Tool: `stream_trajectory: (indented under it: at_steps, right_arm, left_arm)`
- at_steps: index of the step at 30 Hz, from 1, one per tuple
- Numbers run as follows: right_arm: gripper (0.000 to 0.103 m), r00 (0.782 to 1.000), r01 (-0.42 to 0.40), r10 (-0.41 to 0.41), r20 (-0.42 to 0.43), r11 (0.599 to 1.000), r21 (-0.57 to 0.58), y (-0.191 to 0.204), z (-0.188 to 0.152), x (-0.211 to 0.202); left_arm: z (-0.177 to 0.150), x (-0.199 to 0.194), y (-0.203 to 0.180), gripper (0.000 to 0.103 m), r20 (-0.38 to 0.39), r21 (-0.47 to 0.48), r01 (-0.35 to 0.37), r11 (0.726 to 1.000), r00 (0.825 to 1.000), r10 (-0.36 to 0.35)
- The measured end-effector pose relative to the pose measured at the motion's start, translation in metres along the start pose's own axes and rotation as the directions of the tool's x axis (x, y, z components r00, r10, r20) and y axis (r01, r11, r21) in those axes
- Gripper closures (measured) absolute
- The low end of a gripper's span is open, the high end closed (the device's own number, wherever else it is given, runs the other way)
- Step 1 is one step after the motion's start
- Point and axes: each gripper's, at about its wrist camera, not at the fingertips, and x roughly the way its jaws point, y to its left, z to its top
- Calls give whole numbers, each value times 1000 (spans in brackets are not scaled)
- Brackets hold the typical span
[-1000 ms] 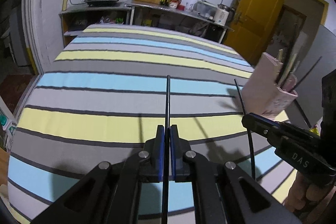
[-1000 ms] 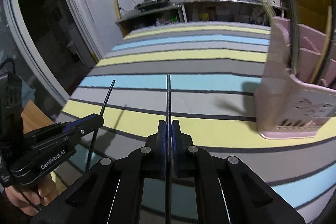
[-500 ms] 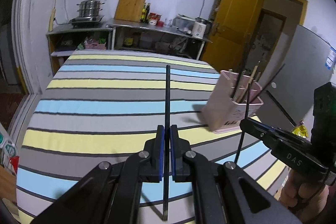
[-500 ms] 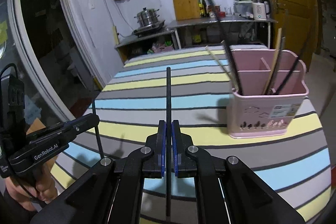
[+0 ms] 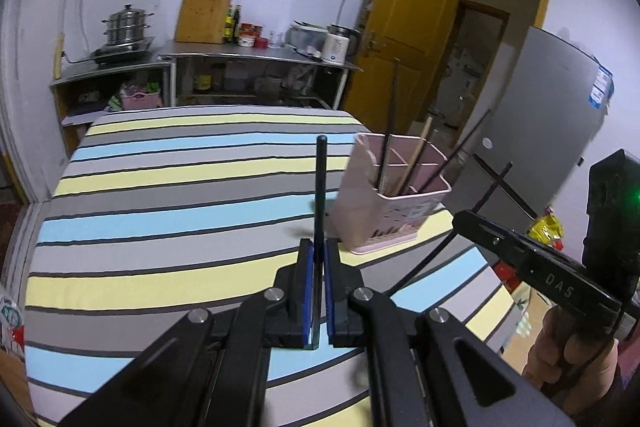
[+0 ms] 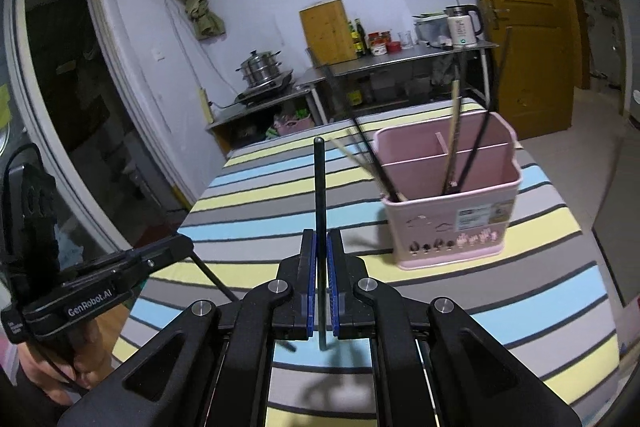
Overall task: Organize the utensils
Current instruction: 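Carry the black chopsticks in both grippers up over the pink holder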
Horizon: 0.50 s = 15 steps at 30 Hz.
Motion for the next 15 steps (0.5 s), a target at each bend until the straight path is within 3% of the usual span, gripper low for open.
stream_trajectory:
  at_steps: [7, 15]
  right_arm:
    - [98, 999, 48, -49, 20, 998, 45, -23, 8, -14]
    - [98, 993, 92, -96, 72, 994, 51, -39, 37, -30]
  left_arm:
    - [12, 16, -27, 97, -31, 34, 78, 996, 997, -77]
    - [43, 24, -51, 97, -17, 64, 140, 988, 990, -139]
